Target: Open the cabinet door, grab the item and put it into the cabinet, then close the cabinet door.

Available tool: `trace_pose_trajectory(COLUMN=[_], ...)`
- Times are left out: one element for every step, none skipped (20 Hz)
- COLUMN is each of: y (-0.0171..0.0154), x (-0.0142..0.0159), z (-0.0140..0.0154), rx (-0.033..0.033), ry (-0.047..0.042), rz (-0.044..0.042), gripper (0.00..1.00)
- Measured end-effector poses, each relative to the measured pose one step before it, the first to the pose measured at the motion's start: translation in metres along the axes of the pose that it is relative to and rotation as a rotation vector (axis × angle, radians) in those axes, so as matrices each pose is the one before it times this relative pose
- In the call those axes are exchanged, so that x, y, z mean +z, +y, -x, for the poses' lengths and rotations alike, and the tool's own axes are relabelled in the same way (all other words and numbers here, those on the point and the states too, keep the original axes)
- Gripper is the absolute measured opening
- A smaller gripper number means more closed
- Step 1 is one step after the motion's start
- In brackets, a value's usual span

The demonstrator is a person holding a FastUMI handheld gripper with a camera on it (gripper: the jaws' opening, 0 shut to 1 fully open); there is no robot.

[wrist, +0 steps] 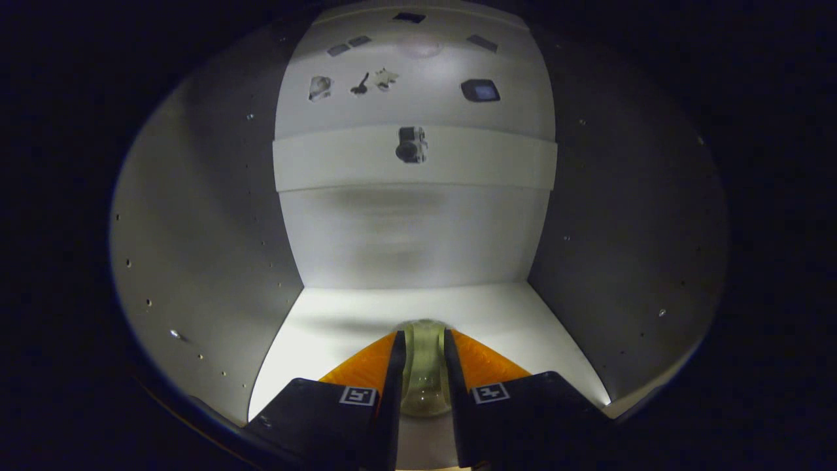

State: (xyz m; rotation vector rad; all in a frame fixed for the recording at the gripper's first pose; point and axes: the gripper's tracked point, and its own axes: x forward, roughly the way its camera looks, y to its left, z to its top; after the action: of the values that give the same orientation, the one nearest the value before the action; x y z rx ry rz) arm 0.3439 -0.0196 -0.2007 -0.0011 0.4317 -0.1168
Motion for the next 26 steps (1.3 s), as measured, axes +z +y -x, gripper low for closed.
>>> trace_pose_trajectory(y=[0.00056, 0.00017, 0.00123, 0.00028, 0.00155, 0.0021, 0.00404, 0.00249, 0.00135, 0.0009, 0.00117, 0.0021, 0.00166, 0.00193, 0.0043, 0.00203, -0.00058, 0.00035, 0.00116, 0.00214, 0.00267, 0.00002, -0.00245, -0.00593, -0.00578, -0.00951], x=[0.01076, 0.0132, 0.01379, 0.01403, 0.0125, 0.01222, 0.01114, 0.00941, 0.00724, 0.00622, 0.0053, 0.00472, 0.00613, 0.00619, 0.00546, 0.00471, 0.00228, 0.00119, 0.00043, 0.00048, 0.00247, 0.00381, 0.00182, -0.00005, -0.00068, -0.00141], z=[0.01031, 0.01323, 0.01369, 0.01685, 0.02026, 0.02089, 0.01961, 0.01939, 0.01944, 0.0199, 0.01933, 0.01767, 0.01758, 0.01449, 0.0164, 0.01422, 0.01447, 0.01191, 0.01337, 0.01279, 0.01363, 0.0136, 0.01296, 0.01255, 0.01358, 0.01205], rx=[0.01258, 0.00688, 0.00508, 0.00216, 0.00338, 0.00722, 0.0133, 0.00543, 0.00401, -0.00153, 0.00184, 0.00393, 0.00198, 0.00556, 0.01553, 0.00763, 0.00375, 0.00408, -0.00228, 0.00341, 0.00061, -0.00462, -0.01219, -0.01485, -0.01703, -0.02251], ry=[-0.0336, -0.0364, -0.04124, -0.03573, -0.03442, -0.02991, -0.03156, -0.02574, -0.01798, -0.0139, -0.00963, -0.01223, -0.01764, -0.0219, -0.02037, -0.01608, -0.00707, -0.00002, -0.00046, -0.00187, -0.01349, -0.01565, -0.01065, -0.0069, 0.00135, 0.00279], rz=[-0.01629, -0.01886, -0.00808, 0.00333, 0.01276, 0.01308, 0.00965, 0.00741, 0.00428, -0.00163, -0.00508, -0.00784, -0.00875, -0.00568, -0.00476, -0.00201, 0.00302, 0.01034, 0.01638, 0.01447, 0.0065, 0.00001, -0.00484, -0.01136, -0.01202, -0.00997], gripper=[0.45, 0.49, 0.64, 0.69, 0.74, 0.76, 0.77, 0.8, 0.91, 0.95, 0.97, 0.97, 0.97, 0.97, 0.99, 0.99, 0.99, 0.99, 0.99, 0.99, 0.99, 0.99, 0.98, 0.98, 0.98, 0.98])
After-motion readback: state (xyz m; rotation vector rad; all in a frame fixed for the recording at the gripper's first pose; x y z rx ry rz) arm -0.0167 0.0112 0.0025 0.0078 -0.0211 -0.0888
